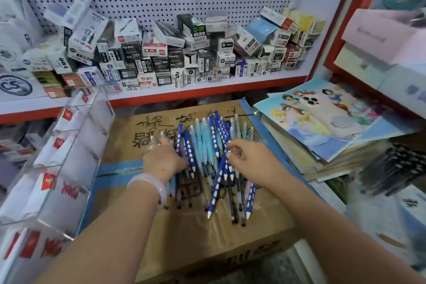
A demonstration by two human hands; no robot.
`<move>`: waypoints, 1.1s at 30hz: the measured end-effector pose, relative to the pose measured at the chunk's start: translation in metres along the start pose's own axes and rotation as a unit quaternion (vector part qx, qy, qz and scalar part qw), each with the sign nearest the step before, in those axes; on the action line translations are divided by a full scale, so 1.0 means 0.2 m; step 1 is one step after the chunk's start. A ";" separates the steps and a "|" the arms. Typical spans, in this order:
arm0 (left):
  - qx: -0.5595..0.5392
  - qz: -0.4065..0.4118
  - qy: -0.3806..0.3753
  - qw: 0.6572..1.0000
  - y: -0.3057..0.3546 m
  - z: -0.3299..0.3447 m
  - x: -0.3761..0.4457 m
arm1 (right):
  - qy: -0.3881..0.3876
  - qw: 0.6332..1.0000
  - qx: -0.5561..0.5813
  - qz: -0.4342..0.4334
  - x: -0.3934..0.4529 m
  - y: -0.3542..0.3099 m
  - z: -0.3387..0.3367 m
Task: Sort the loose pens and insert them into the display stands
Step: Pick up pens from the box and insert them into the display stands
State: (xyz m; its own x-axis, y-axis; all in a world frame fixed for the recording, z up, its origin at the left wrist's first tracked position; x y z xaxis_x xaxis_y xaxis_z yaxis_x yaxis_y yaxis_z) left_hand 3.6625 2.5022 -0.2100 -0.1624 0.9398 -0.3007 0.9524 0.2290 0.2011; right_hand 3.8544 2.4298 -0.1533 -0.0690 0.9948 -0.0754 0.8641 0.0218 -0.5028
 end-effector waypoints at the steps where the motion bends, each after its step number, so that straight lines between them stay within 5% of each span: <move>1: -0.008 -0.005 0.011 1.000 -0.01 0.00 0.01 | 0.002 1.000 0.006 0.007 0.00 0.02 0.00; 8: -0.065 -0.049 0.043 0.996 -0.07 -0.01 0.03 | 0.001 1.000 0.015 0.011 -0.01 0.04 0.01; 14: -0.103 -0.009 0.032 0.994 -0.13 -0.02 0.00 | 0.009 1.000 0.022 0.009 -0.04 0.04 0.00; 19: -0.236 0.047 0.014 0.970 -0.14 -0.08 -0.12 | 0.011 0.999 0.034 0.015 -0.09 0.02 -0.01; 23: -0.308 0.104 0.000 0.946 -0.06 -0.17 -0.30 | 0.034 0.983 0.178 0.036 -0.13 -0.06 -0.06; 27: -0.244 0.187 0.006 0.951 0.09 -0.25 -0.52 | 0.065 0.900 0.426 0.068 -0.17 -0.18 -0.17; 33: -0.175 0.241 0.025 0.954 0.28 -0.26 -0.78 | 0.140 0.885 0.441 0.055 -0.30 -0.17 -0.43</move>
State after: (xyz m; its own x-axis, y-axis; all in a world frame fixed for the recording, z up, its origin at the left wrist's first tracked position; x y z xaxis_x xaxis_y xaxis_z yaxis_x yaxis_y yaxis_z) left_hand 3.7267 2.3824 -0.1036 0.2528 0.9662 -0.0505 0.7765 -0.1715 0.6063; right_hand 3.8715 2.3778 -0.0571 0.2250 0.9743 -0.0109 0.1236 -0.0397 -0.9915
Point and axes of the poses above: each hand's wrist, its own x-axis towards the middle knuckle, its own z-axis out of the palm, y = z × x, the point moved 5 cm from there along x, towards the middle knuckle
